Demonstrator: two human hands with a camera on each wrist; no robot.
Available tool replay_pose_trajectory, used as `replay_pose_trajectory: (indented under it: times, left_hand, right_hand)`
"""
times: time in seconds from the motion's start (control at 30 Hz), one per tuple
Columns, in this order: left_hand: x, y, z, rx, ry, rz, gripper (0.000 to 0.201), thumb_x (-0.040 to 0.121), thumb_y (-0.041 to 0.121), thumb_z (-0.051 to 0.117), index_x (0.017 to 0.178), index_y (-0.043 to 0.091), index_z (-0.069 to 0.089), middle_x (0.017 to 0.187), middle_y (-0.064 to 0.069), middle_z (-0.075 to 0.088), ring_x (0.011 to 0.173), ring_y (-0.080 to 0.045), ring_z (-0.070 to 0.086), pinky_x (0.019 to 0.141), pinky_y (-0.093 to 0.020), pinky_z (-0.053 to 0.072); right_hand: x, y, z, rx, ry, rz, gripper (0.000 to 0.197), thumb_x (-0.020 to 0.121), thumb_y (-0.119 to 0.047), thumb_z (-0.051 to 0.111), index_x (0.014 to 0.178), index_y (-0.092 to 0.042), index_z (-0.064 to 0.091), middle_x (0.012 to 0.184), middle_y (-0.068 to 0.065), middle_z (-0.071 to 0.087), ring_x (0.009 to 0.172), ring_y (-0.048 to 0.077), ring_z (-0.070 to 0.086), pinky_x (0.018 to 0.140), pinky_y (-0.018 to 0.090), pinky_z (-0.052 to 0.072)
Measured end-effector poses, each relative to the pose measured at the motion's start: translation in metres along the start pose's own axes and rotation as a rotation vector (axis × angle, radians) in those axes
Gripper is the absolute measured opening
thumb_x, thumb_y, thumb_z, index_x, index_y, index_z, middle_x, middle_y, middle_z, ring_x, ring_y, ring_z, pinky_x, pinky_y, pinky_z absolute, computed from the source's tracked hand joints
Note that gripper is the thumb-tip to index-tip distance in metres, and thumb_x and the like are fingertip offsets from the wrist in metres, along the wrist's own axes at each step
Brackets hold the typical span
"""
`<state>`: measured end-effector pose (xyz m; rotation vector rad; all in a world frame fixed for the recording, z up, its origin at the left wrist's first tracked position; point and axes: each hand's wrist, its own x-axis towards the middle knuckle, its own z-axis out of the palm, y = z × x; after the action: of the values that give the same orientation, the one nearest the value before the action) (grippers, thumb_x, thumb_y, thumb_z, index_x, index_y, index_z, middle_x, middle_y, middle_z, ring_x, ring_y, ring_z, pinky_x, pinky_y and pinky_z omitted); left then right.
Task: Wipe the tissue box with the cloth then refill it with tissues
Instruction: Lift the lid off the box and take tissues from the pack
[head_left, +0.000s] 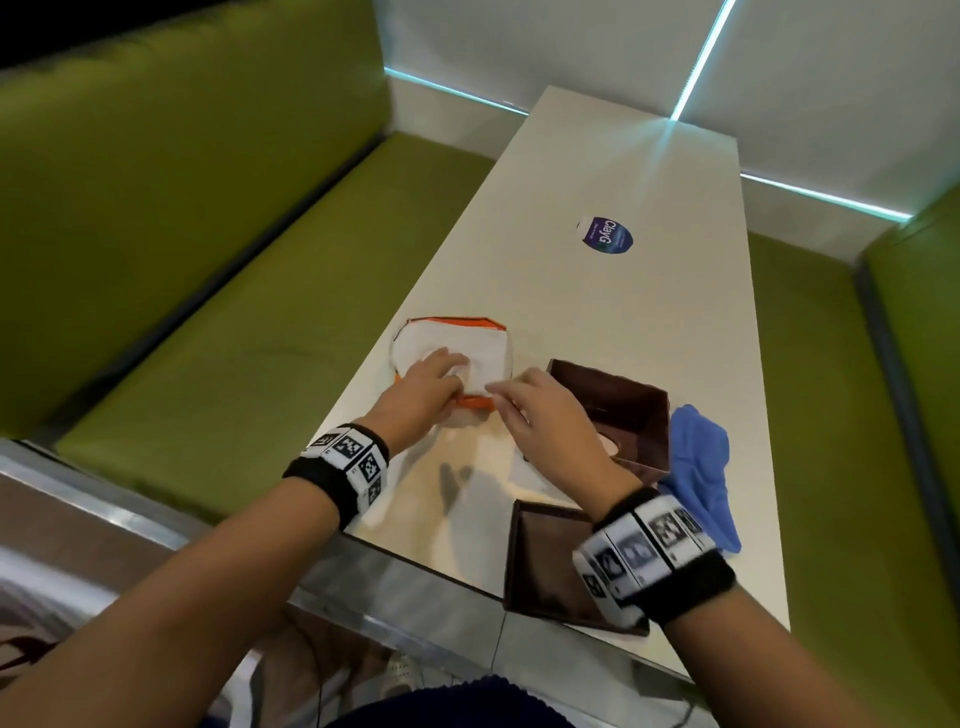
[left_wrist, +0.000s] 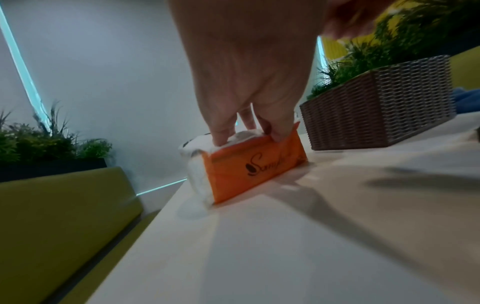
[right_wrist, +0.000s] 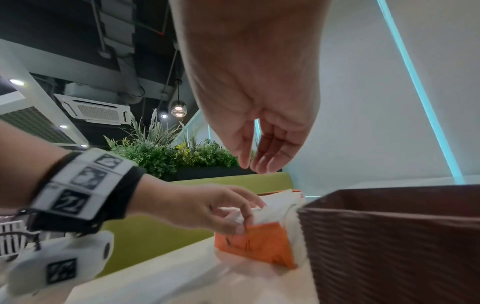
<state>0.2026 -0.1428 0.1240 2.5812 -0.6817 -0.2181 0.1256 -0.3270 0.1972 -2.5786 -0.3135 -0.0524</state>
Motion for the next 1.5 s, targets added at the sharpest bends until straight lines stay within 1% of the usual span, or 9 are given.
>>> replay_pose_trajectory:
  times: [0.07, 0.2, 0.33, 0.5, 0.8, 1.03, 1.13, 1.23, 1.5]
  left_hand:
    - [-0.006, 0.002, -0.005, 0.011, -0.034, -0.035, 0.038, 0.095, 0.012, 0.049, 0.133, 0.009, 0.054, 0.152, -0.008, 0.035, 0.137, -0.028, 0.037, 0.108, -0.046, 0.039]
    - [-0.010, 0.000, -0.016, -0.005, -0.010, 0.043, 0.021, 0.094, 0.016, 0.051, 0.113, 0.013, 0.060, 0.123, 0.001, 0.055, 0.108, -0.022, 0.057, 0.081, -0.044, 0.052]
    - [0.009, -0.006, -0.025, -0.030, 0.140, 0.001, 0.029, 0.099, 0.010, 0.047, 0.126, 0.010, 0.058, 0.129, -0.008, 0.058, 0.122, -0.024, 0.051, 0.100, -0.040, 0.044]
    - [0.033, -0.021, -0.022, 0.103, 0.007, 0.012, 0.045, 0.096, -0.003, 0.046, 0.140, 0.003, 0.046, 0.145, -0.011, 0.047, 0.139, -0.031, 0.035, 0.113, -0.037, 0.031]
    - [0.038, -0.032, -0.024, 0.075, -0.071, -0.102, 0.059, 0.088, 0.001, 0.061, 0.143, 0.007, 0.041, 0.142, -0.011, 0.047, 0.131, -0.031, 0.038, 0.106, -0.041, 0.036]
    - [0.033, -0.027, -0.029, -0.149, -0.001, -0.118, 0.053, 0.081, 0.007, 0.054, 0.133, 0.013, 0.057, 0.128, -0.011, 0.056, 0.112, -0.031, 0.054, 0.093, -0.035, 0.048]
    - [0.033, -0.026, -0.036, -0.179, -0.055, -0.144, 0.060, 0.079, 0.009, 0.073, 0.135, 0.017, 0.055, 0.137, -0.011, 0.053, 0.125, -0.030, 0.050, 0.104, -0.040, 0.043]
    - [0.030, -0.019, -0.040, -0.137, -0.081, -0.197, 0.056, 0.077, 0.025, 0.054, 0.133, 0.017, 0.057, 0.133, -0.012, 0.053, 0.121, -0.032, 0.050, 0.101, -0.041, 0.045]
    - [0.031, -0.017, -0.040, -0.048, -0.068, -0.172, 0.062, 0.078, -0.002, 0.061, 0.137, 0.017, 0.052, 0.130, -0.013, 0.050, 0.118, -0.034, 0.049, 0.097, -0.045, 0.045]
  right_hand:
    - [0.033, -0.007, 0.011, 0.010, -0.060, 0.015, 0.033, 0.100, -0.020, 0.044, 0.128, -0.014, 0.060, 0.117, 0.009, 0.059, 0.109, 0.023, 0.055, 0.094, 0.032, 0.041]
    - [0.079, 0.004, 0.038, -0.165, -0.206, 0.026, 0.035, 0.098, -0.016, 0.045, 0.131, -0.007, 0.053, 0.132, 0.015, 0.052, 0.124, 0.032, 0.046, 0.103, 0.038, 0.037]
    - [0.088, 0.019, 0.056, -0.339, -0.261, 0.093, 0.047, 0.094, -0.029, 0.051, 0.138, -0.015, 0.041, 0.136, 0.013, 0.045, 0.123, 0.035, 0.041, 0.100, 0.043, 0.039]
    - [0.097, 0.016, 0.060, -0.389, -0.333, 0.187, 0.075, 0.087, -0.039, 0.063, 0.147, -0.014, 0.026, 0.143, 0.013, 0.042, 0.131, 0.034, 0.034, 0.103, 0.042, 0.036]
    - [0.112, 0.009, 0.051, -0.403, -0.369, 0.333, 0.067, 0.072, -0.047, 0.076, 0.122, -0.009, 0.051, 0.126, 0.010, 0.051, 0.124, 0.031, 0.040, 0.098, 0.039, 0.040]
    - [0.106, 0.009, 0.055, -0.257, -0.310, 0.369, 0.069, 0.066, -0.041, 0.079, 0.123, -0.017, 0.048, 0.123, 0.010, 0.047, 0.118, 0.032, 0.042, 0.092, 0.036, 0.039]
    - [0.103, 0.009, 0.057, -0.214, -0.298, 0.354, 0.068, 0.064, -0.041, 0.078, 0.120, -0.017, 0.047, 0.119, 0.006, 0.056, 0.116, 0.032, 0.046, 0.084, 0.035, 0.037]
    - [0.100, 0.008, 0.058, -0.202, -0.283, 0.337, 0.070, 0.067, -0.040, 0.078, 0.125, -0.016, 0.044, 0.126, 0.009, 0.053, 0.119, 0.033, 0.042, 0.092, 0.039, 0.038]
    - [0.099, 0.002, 0.052, -0.073, -0.208, 0.295, 0.079, 0.065, -0.027, 0.081, 0.131, -0.014, 0.041, 0.124, 0.007, 0.056, 0.118, 0.031, 0.048, 0.094, 0.039, 0.044]
